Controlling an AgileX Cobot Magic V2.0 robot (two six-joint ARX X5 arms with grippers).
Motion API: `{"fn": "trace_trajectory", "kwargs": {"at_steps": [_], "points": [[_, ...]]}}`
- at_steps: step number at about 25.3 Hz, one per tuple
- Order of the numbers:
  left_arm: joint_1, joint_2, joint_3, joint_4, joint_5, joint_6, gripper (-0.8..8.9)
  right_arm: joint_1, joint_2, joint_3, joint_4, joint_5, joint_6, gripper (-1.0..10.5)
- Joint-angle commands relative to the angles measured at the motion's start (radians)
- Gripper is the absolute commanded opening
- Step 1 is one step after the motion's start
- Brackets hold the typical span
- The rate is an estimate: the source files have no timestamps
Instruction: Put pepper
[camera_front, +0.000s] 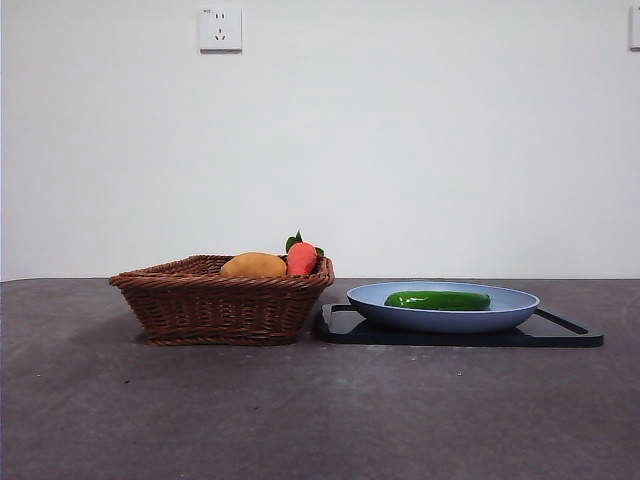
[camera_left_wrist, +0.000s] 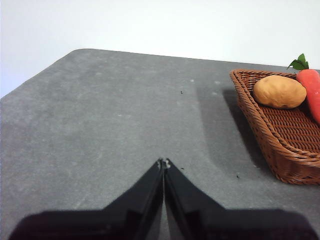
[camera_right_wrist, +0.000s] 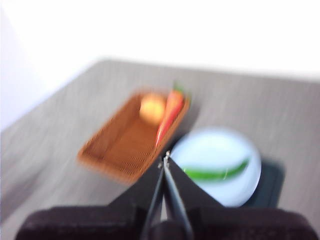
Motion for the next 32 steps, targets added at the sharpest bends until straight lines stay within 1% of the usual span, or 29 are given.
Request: {"fn": "trace_trajectory", "kwargs": {"at_steps": [1,2,3,4,6,7,9,11,13,23,26,32], "points": [[0.003,-0.003,-0.011,0.012,0.005,-0.005,0.08,-0.018,-0.111,-0.180,0.151,0.078,0.020,0.1],[0.003,-0.003,-0.011,0.012,0.005,-0.005,0.08,-0.025,-0.171,-0.274,0.221,0.127,0.021,0.1],[0.003,-0.003,-0.011,0.012,0.005,-0.005,0.08,-0.032,-0.221,-0.351,0.282,0.151,0.024,0.1],[0.003,-0.003,-0.011,0.012,0.005,-0.003,0.08,-0.040,-0.282,-0.447,0.361,0.153,0.045,0.1],[0.003,-0.003,-0.011,0.012,0.005,-0.003,0.08,-0.049,-0.348,-0.554,0.454,0.156,0.082,0.1],[0.003,-0.003,-0.011,0.012,0.005,-0.003,0.08,-0.051,-0.381,-0.607,0.494,0.172,0.100,0.1],[0.003,-0.003,-0.011,0.012,0.005,-0.003,0.08,-0.051,-0.439,-0.699,0.554,0.235,0.137,0.1],[0.003,-0.003,-0.011,0.011,0.005,-0.003,0.08,-0.051,-0.483,-0.766,0.586,0.271,0.164,0.1],[0.003,-0.003,-0.011,0.012,0.005,-0.003,0.08,-0.051,-0.526,-0.830,0.602,0.283,0.189,0.1],[0.003,-0.003,-0.011,0.012,0.005,-0.003,0.08,-0.051,-0.654,-1.027,0.600,0.285,0.205,0.1],[0.003,-0.003,-0.011,0.012,0.005,-0.003,0.08,-0.049,-0.668,-1.057,0.600,0.284,0.205,0.1],[0.003,-0.003,-0.011,0.012,0.005,-0.003,0.08,-0.049,-0.667,-1.058,0.529,0.307,0.200,0.1]]}}
